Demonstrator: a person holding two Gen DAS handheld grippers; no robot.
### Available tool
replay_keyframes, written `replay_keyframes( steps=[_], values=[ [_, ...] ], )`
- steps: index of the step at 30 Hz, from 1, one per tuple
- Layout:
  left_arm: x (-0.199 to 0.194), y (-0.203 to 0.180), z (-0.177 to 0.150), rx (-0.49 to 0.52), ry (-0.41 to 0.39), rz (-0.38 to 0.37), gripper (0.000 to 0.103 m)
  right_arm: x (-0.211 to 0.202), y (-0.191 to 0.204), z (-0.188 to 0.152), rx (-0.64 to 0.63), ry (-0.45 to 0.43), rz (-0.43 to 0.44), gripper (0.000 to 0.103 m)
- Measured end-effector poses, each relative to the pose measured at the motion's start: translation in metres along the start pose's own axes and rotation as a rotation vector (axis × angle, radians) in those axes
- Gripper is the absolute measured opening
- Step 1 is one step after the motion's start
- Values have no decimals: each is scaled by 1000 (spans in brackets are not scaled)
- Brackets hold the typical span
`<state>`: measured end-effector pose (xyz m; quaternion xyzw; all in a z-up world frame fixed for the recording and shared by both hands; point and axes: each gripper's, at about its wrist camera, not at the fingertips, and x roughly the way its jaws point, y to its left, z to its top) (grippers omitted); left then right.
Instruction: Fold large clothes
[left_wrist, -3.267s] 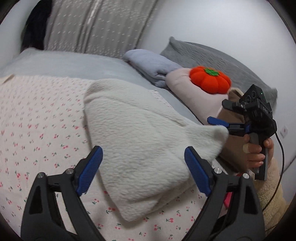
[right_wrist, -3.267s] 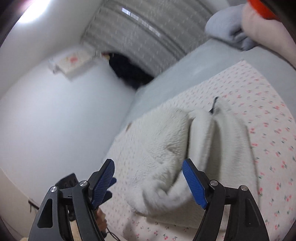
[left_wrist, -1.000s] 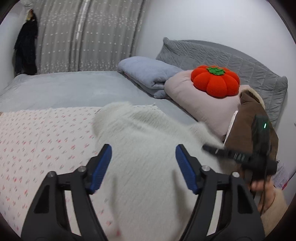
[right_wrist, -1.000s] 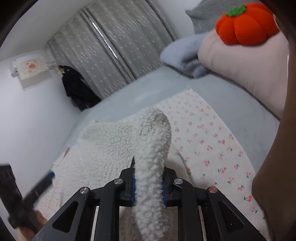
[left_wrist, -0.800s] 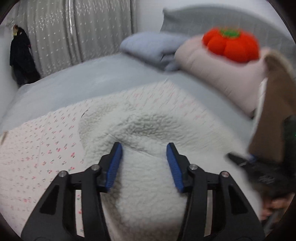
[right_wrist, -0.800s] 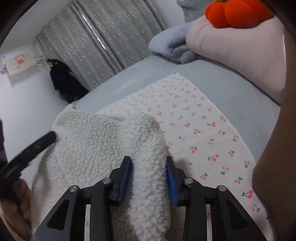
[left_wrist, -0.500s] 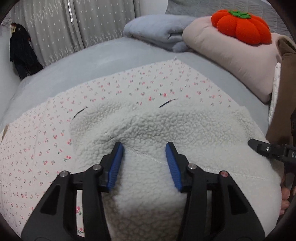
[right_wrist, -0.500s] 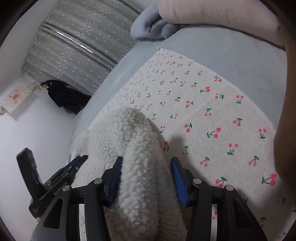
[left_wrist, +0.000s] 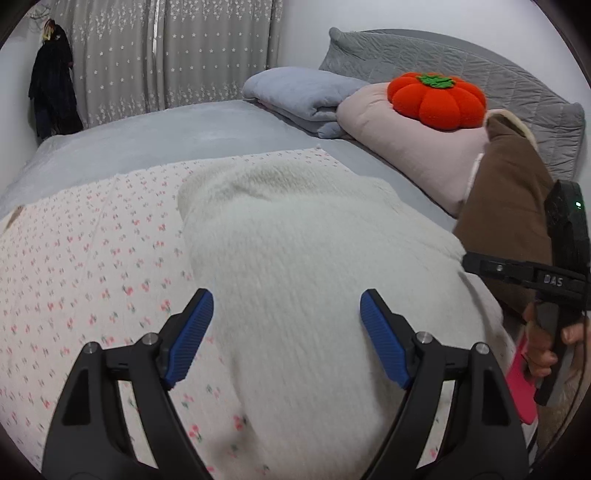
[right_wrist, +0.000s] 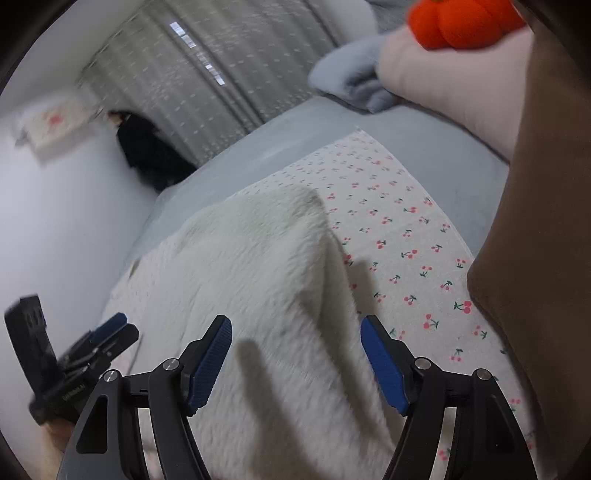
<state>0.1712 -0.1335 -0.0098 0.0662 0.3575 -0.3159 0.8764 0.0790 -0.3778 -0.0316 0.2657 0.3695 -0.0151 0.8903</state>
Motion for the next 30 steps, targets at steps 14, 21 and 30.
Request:
replay_keyframes(
  steps=[14,21,30],
  values=[
    [83,91,-42,-628,242,-550,100,98,-86,-38,403,311,448,98],
    [26,99,-11,-541,64,-422,77,62,-43,-32,307,193,470,70],
    [-39,115,25,-242,-25,-268,49,76,92,-12,19,129,504,64]
  ],
)
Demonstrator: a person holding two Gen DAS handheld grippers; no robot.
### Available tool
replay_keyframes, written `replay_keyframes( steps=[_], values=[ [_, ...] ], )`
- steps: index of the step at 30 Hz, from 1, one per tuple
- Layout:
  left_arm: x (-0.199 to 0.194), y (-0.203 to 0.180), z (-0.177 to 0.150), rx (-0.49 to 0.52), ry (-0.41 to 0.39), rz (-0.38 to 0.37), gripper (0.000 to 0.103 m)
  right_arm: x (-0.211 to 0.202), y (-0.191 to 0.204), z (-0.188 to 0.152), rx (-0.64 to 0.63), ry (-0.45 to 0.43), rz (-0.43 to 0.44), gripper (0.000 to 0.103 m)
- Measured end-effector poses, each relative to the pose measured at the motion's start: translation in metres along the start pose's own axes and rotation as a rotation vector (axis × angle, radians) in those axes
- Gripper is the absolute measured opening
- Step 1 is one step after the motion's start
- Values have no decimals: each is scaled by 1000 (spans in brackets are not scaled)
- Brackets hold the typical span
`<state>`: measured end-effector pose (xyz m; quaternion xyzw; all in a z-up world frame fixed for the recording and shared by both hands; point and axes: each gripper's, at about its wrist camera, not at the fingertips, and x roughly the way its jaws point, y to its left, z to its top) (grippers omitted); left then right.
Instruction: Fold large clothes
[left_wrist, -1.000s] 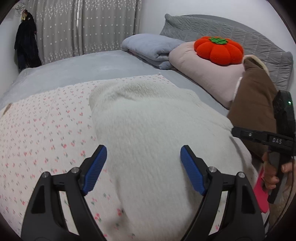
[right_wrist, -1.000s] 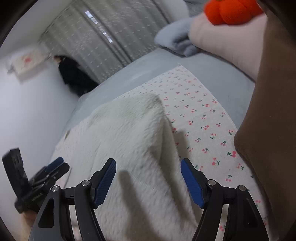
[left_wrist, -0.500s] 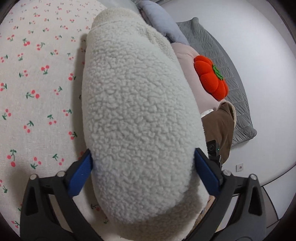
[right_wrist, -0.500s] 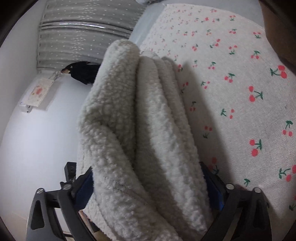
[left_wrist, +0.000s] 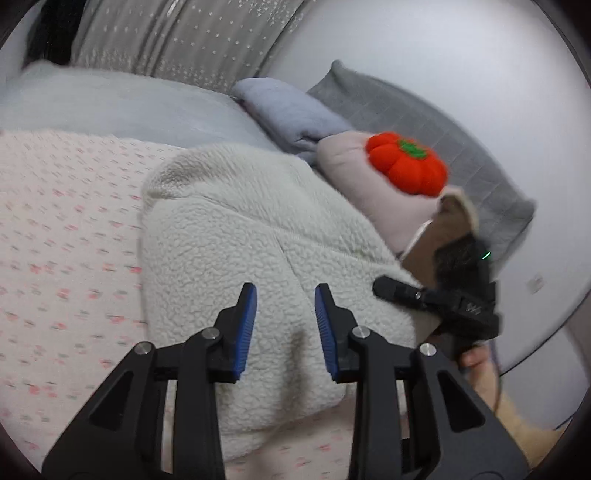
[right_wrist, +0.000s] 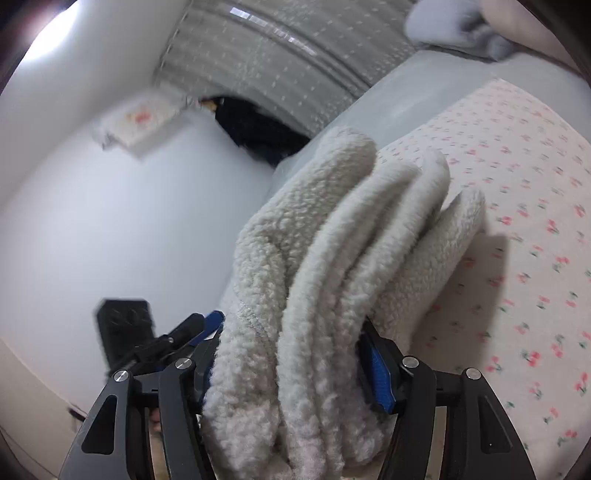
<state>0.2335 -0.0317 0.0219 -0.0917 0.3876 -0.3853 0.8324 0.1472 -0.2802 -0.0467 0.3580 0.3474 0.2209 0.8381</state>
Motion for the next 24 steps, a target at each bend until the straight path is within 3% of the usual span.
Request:
replay_keyframes(
  steps=[2,4,7,10,12,14,16,18,19,21,24],
  values=[
    [-2,16,-7,-46,-6,47,76,14,13,0,-33,2,-71,64],
    [-4,37,-16,-114,-21,53,81,9,5,2,18,4,-97,64],
    [15,64,-27,-224,28,63,84,-11,-15,-3,63,32,-141,66],
    [43,81,-41,-339,99,-26,87,-27,-46,-16,139,58,-154,74],
    [67,88,-48,-429,112,-128,100,-31,-71,-28,210,78,-158,85],
    [85,92,-51,-503,112,-226,101,-31,-91,-39,280,85,-121,90],
    [109,98,-55,-607,123,-351,102,-28,-111,-46,365,86,-26,91],
    [131,99,-61,-686,131,-411,103,-20,-126,-56,433,89,61,92],
    [133,96,-61,-677,115,-401,103,-16,-129,-60,445,83,79,92],
    [125,85,-57,-631,70,-370,92,-14,-124,-62,419,63,89,80],
    [109,63,-46,-535,17,-315,83,-16,-101,-59,342,20,121,73]
  ],
)
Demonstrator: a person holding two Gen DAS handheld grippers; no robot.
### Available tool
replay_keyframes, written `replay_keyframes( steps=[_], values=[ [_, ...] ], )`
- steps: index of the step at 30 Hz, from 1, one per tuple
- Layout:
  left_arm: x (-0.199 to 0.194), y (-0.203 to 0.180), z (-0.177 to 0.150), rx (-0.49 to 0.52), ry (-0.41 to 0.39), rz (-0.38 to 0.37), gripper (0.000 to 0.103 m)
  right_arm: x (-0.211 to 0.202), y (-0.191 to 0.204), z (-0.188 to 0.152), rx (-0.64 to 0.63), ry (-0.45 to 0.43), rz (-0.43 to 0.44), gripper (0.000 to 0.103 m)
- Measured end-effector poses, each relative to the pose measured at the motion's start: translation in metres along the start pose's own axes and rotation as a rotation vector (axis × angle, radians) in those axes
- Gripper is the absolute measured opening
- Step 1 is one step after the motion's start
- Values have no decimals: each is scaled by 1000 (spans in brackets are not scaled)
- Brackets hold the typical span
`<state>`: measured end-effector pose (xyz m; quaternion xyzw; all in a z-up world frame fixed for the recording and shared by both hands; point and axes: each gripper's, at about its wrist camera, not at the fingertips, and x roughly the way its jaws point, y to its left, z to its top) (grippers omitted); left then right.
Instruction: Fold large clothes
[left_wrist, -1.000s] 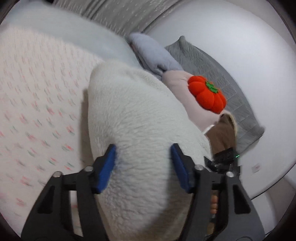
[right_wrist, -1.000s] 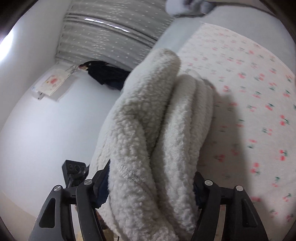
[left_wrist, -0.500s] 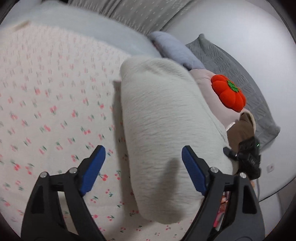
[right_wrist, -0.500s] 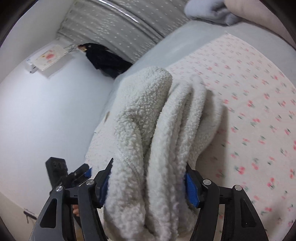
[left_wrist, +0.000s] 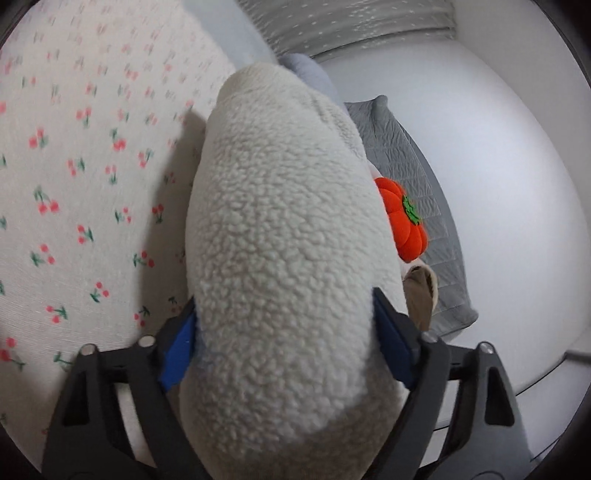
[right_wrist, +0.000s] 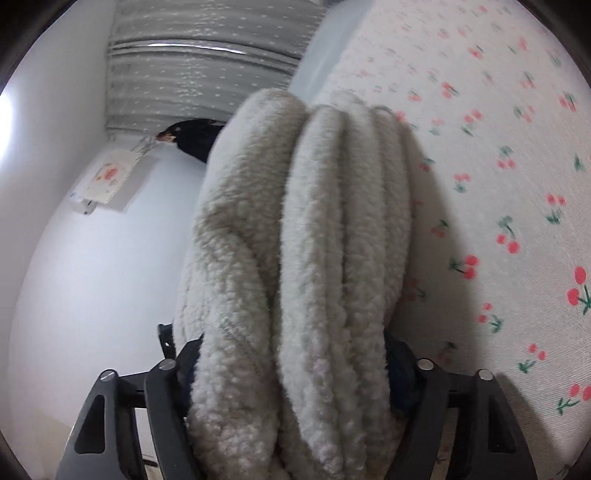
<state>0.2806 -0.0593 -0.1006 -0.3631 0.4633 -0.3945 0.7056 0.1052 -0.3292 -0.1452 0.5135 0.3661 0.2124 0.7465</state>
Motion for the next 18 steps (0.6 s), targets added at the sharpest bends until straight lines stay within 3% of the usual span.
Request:
replay_keyframes(
  steps=[7,9,11,15,16,18],
  values=[
    [-59,-44,19,129,-142,-3,82,19,88,3,-204,-18,86,72],
    [-78,-49,23,170,-185,33,83,34,100,9,-225,-15,116,73],
    [-87,-48,28,199,-211,136,85,50,101,14,-211,-5,105,76],
    [-80,-33,24,309,-201,439,84,77,67,21,-128,5,-141,80],
    [-79,-30,22,315,-189,466,84,79,58,19,-112,18,-214,80],
    [-83,-29,12,332,-182,471,84,79,49,11,-107,24,-162,81]
  ],
)
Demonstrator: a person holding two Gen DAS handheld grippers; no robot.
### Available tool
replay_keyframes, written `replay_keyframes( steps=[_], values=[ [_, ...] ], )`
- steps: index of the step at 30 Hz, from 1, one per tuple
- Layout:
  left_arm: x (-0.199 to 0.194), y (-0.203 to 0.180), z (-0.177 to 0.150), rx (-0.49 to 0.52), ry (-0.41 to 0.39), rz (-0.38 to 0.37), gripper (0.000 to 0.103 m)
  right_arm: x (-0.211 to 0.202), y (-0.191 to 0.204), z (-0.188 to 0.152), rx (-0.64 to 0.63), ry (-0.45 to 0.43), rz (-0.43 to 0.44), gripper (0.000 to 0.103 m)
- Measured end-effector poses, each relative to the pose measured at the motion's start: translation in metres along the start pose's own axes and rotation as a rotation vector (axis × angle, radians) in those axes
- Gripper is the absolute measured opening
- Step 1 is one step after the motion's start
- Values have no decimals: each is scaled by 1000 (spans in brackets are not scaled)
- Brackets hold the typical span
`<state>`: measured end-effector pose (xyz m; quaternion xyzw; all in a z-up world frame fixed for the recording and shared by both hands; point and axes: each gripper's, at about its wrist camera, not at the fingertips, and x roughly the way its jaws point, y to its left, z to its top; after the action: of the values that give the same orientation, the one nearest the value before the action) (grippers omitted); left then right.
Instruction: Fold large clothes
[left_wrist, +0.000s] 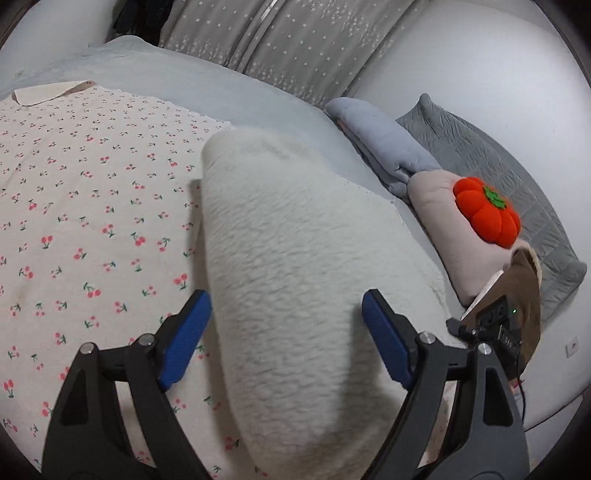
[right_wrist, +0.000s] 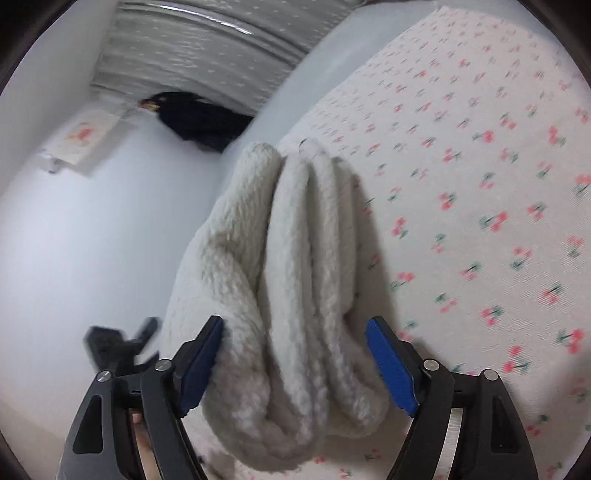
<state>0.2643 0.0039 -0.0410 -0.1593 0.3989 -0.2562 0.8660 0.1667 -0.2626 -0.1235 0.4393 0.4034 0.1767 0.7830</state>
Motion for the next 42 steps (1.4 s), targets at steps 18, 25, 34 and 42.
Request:
replay_keyframes(
  steps=[18,25,34,42],
  values=[
    [-55,-61,-52,213,-50,250,96,-64,101,-52,-406,-147,-330,81],
    [-85,-74,-81,185,-51,346,102,-76,137,-98,-461,-188,-415,84],
    [-106,-76,-114,90,18,493,102,-94,155,-153,-452,-246,-510,92],
    [-102,-92,-134,168,43,591,102,-84,154,-179,-475,-232,-636,98]
  ],
)
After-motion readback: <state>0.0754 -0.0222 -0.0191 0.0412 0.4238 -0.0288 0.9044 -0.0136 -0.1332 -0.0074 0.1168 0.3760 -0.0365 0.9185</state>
